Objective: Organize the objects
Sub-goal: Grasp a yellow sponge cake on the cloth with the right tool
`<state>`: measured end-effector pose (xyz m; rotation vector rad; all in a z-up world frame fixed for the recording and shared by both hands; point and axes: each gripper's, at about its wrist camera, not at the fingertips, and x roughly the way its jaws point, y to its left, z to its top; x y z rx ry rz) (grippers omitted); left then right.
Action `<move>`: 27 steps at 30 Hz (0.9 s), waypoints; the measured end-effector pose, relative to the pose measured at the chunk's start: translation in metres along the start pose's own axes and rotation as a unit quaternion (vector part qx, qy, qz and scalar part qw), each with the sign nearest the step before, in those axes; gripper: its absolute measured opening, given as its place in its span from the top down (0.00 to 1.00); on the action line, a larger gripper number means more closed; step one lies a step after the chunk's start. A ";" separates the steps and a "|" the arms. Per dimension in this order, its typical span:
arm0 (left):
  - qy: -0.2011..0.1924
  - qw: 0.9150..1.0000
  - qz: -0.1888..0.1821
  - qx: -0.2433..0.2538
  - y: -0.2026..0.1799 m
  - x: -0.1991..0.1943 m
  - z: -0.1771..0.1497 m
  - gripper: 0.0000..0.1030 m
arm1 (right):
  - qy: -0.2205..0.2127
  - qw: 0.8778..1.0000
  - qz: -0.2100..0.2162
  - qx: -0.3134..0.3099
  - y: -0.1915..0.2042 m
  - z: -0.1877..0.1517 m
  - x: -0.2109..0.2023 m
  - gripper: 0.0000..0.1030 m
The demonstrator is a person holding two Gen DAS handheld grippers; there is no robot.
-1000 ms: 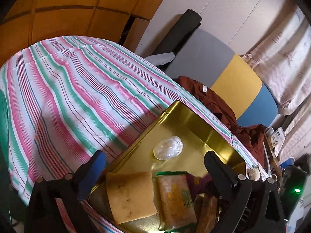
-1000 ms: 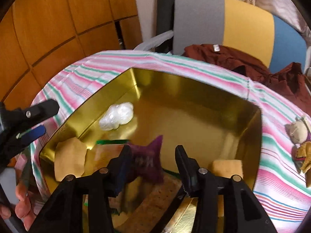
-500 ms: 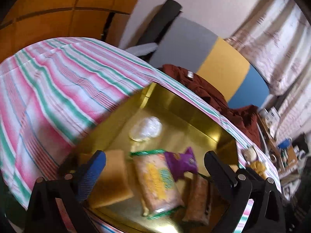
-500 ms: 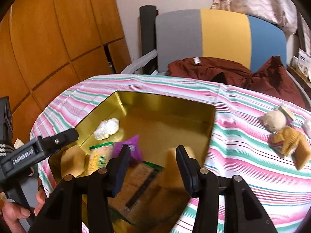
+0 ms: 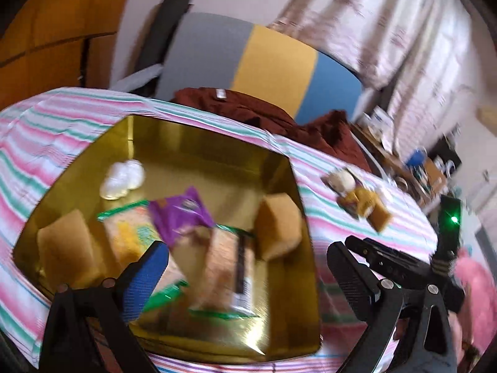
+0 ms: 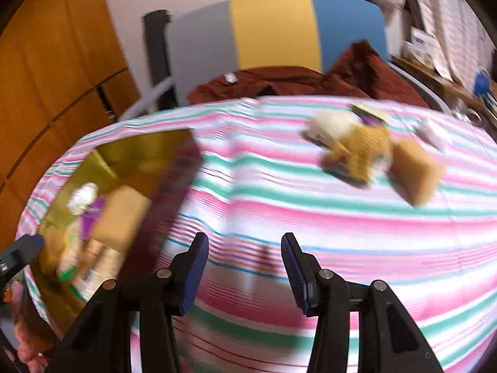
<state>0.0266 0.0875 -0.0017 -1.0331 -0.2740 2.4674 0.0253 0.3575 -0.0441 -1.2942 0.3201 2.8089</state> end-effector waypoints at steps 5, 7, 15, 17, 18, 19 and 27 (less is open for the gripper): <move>0.021 0.999 -0.022 0.032 -0.028 0.007 -0.013 0.01 | -0.001 0.998 -0.038 0.050 -0.055 -0.012 -0.003 0.52; 0.028 0.998 -0.028 0.042 -0.039 0.009 -0.017 0.01 | -0.010 0.996 -0.060 0.071 -0.077 -0.013 -0.006 0.52; 0.051 0.995 -0.052 0.072 -0.072 0.016 -0.026 0.00 | -0.045 0.990 -0.116 0.066 -0.132 0.021 -0.011 0.42; 0.056 0.994 -0.055 0.076 -0.078 0.018 -0.028 0.01 | -0.054 0.990 -0.118 0.061 -0.140 0.032 -0.010 0.42; 0.058 0.994 -0.056 0.078 -0.080 0.018 -0.028 0.01 | -0.056 0.989 -0.119 0.061 -0.144 0.037 -0.010 0.42; 0.060 0.993 -0.057 0.079 -0.081 0.018 -0.029 0.01 | -0.057 0.989 -0.122 0.062 -0.148 0.041 -0.008 0.42; 0.074 0.992 -0.055 0.086 -0.087 0.019 -0.034 0.00 | -0.062 0.990 -0.110 0.058 -0.158 0.062 0.011 0.28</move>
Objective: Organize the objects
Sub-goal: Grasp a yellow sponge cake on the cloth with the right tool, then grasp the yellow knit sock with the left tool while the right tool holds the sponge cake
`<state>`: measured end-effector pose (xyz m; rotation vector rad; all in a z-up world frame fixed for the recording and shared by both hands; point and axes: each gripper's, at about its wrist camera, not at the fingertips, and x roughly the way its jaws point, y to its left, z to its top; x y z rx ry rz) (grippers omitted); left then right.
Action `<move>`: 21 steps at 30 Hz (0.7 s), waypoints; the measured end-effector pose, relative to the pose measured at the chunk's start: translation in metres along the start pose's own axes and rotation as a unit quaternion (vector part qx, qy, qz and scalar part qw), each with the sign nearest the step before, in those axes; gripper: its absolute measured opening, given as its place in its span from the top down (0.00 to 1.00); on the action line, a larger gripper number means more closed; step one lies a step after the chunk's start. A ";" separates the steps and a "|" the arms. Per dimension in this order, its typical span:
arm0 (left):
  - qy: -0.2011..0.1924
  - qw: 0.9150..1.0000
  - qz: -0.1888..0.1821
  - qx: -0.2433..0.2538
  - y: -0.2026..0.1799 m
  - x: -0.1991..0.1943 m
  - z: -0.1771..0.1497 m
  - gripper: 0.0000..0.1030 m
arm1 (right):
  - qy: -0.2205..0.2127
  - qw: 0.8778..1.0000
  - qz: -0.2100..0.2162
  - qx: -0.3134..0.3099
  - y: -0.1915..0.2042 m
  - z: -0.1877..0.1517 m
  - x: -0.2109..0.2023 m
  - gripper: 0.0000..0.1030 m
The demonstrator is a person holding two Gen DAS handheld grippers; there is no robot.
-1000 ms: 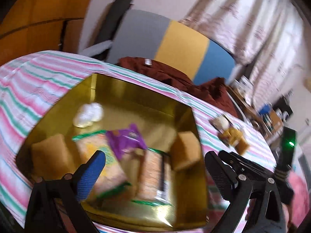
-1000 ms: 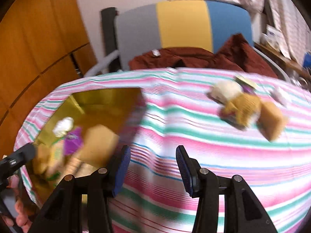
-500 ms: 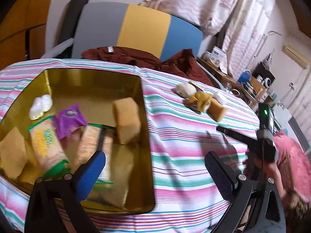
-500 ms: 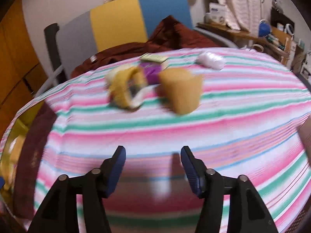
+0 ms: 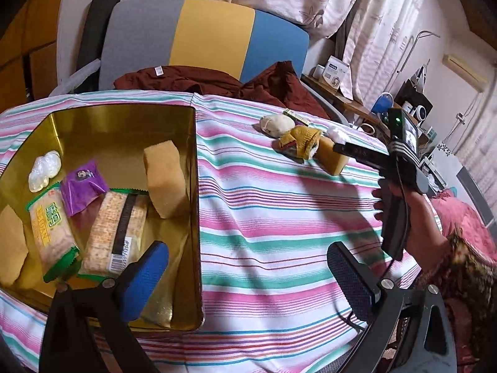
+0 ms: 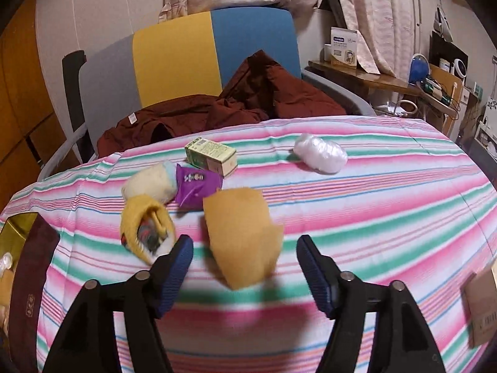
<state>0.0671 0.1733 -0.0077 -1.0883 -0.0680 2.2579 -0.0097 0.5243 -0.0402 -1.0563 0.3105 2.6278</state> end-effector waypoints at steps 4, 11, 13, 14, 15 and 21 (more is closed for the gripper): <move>0.008 1.000 0.000 0.005 -0.005 0.003 -0.003 0.00 | 0.007 1.000 -0.013 -0.021 0.002 0.001 0.017 0.29; 0.014 0.999 0.003 0.031 -0.018 0.008 -0.003 0.00 | 0.006 1.000 0.007 -0.005 -0.007 -0.010 0.022 0.50; 0.015 0.999 0.007 0.032 -0.021 0.012 0.001 0.00 | 0.001 1.000 -0.001 -0.011 -0.004 -0.013 0.016 0.51; 0.014 0.999 0.010 0.033 -0.022 0.013 0.003 0.00 | -0.001 1.000 -0.003 -0.012 -0.004 -0.014 0.014 0.51; 0.014 0.999 0.010 0.033 -0.023 0.014 0.005 0.00 | -0.001 1.000 -0.008 -0.012 -0.004 -0.016 0.011 0.51; 0.009 0.999 0.008 0.044 -0.038 0.022 0.020 0.00 | -0.017 0.999 -0.038 0.017 -0.017 -0.029 -0.006 0.51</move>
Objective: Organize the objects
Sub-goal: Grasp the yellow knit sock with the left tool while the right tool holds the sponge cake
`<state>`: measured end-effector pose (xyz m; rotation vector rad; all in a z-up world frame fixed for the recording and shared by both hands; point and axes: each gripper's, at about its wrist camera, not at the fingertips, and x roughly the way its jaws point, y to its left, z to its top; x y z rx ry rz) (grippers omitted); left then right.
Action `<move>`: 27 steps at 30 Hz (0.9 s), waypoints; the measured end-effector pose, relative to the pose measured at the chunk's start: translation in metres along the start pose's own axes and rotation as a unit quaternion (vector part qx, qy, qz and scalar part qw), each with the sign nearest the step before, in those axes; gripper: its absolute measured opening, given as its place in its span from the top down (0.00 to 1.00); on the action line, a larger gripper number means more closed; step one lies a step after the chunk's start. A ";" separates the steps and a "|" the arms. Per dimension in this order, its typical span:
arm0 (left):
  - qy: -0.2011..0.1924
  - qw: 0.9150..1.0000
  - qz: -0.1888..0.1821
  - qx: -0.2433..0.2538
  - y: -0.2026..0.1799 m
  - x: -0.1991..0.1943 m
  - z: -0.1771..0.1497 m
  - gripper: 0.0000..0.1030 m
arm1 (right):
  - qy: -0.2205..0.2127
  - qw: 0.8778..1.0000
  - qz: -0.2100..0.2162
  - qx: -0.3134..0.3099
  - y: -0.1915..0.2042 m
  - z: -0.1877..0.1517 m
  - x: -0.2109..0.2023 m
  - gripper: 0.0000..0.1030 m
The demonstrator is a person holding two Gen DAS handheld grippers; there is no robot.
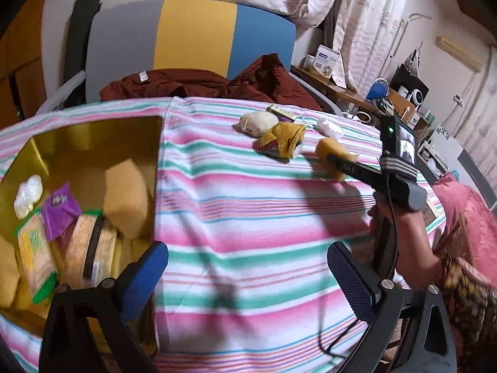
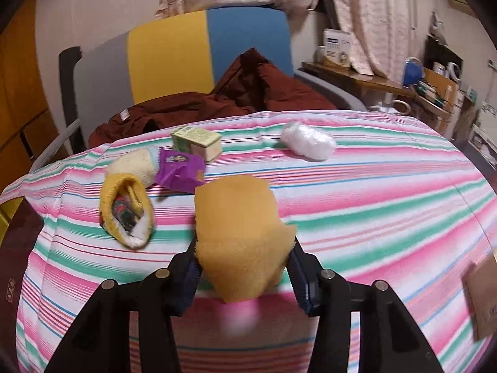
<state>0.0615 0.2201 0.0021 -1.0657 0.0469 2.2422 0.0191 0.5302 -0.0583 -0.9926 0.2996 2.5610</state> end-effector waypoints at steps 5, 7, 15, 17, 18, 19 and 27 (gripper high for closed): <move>0.003 1.000 0.010 0.016 -0.016 0.023 0.024 0.00 | -0.004 0.999 -0.013 0.032 -0.012 -0.010 -0.005 0.51; 0.008 1.000 0.014 0.021 -0.022 0.039 0.037 0.00 | -0.004 0.999 -0.013 0.037 -0.013 -0.010 -0.004 0.51; 0.030 0.999 0.032 0.027 -0.042 0.116 0.090 0.00 | -0.007 0.999 -0.020 0.040 -0.015 -0.012 -0.001 0.51; 0.036 0.999 0.033 0.024 -0.045 0.131 0.101 0.00 | -0.008 0.999 -0.025 0.036 -0.013 -0.013 -0.001 0.51; 0.035 0.999 0.029 0.024 -0.046 0.139 0.106 0.00 | -0.009 0.999 -0.027 0.034 -0.012 -0.013 -0.001 0.51; 0.036 0.999 0.024 0.025 -0.048 0.146 0.111 0.00 | -0.011 0.999 -0.029 0.033 -0.011 -0.013 -0.001 0.51; 0.035 0.999 0.012 -0.009 -0.045 0.187 0.133 0.01 | -0.017 0.999 -0.045 0.020 -0.006 -0.015 -0.002 0.51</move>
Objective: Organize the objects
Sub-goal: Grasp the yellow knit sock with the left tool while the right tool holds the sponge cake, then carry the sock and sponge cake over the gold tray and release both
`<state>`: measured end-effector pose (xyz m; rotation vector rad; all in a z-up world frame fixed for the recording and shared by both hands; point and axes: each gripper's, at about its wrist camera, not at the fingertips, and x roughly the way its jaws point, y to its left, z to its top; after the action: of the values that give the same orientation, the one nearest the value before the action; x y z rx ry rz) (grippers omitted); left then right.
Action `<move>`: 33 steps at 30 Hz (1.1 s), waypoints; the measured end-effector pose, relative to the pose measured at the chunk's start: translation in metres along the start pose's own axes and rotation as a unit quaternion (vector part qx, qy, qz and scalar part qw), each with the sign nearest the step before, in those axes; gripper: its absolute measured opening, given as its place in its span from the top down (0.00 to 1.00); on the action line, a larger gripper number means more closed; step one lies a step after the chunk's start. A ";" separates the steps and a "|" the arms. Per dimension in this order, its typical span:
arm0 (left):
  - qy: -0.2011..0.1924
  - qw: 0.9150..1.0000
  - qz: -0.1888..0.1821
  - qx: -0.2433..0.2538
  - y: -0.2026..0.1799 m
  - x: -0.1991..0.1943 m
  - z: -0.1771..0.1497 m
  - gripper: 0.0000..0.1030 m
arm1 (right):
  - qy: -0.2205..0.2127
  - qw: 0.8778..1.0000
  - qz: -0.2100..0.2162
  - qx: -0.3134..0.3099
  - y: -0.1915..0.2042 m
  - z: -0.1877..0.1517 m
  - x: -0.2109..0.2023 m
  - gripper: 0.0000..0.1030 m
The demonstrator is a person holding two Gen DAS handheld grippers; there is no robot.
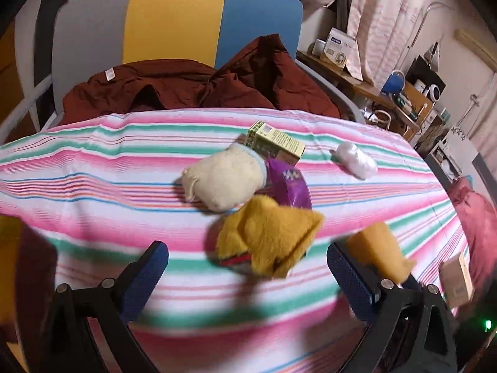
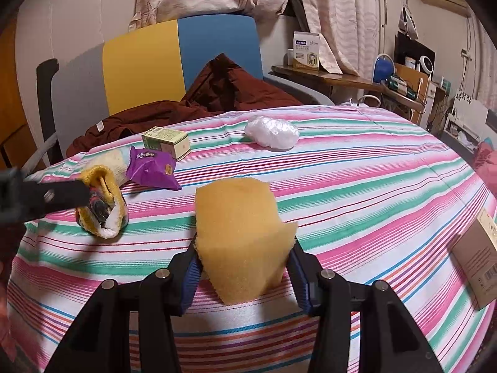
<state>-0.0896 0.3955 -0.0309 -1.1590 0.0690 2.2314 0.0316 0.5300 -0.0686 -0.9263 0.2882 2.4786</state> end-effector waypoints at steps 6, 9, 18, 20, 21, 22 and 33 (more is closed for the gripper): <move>0.004 0.999 0.005 0.042 -0.013 0.023 0.003 0.29 | -0.001 1.000 -0.004 -0.001 0.001 -0.001 0.001 0.51; 0.001 0.998 0.009 0.060 -0.018 0.028 -0.003 0.42 | -0.003 1.000 -0.007 -0.004 0.002 -0.001 0.001 0.51; -0.017 0.998 0.021 0.060 -0.011 0.018 -0.030 0.53 | -0.006 1.000 -0.013 -0.009 0.004 -0.001 0.001 0.51; -0.021 0.997 0.027 0.068 -0.012 0.012 -0.036 0.53 | -0.007 1.000 -0.014 -0.011 0.004 -0.001 0.000 0.51; -0.023 0.997 0.028 0.071 -0.012 0.009 -0.038 0.53 | -0.008 1.000 -0.015 -0.012 0.004 -0.001 0.000 0.51; -0.024 0.997 0.028 0.072 -0.012 0.007 -0.041 0.53 | -0.009 1.000 -0.015 -0.012 0.004 -0.001 0.000 0.51; -0.035 0.997 0.025 0.061 0.007 -0.029 -0.081 0.53 | -0.046 0.997 -0.026 -0.059 0.024 -0.003 -0.013 0.51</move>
<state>-0.0222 0.3499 -0.0601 -1.0240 0.2062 2.2752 0.0306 0.5036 -0.0616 -0.8523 0.0877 2.5035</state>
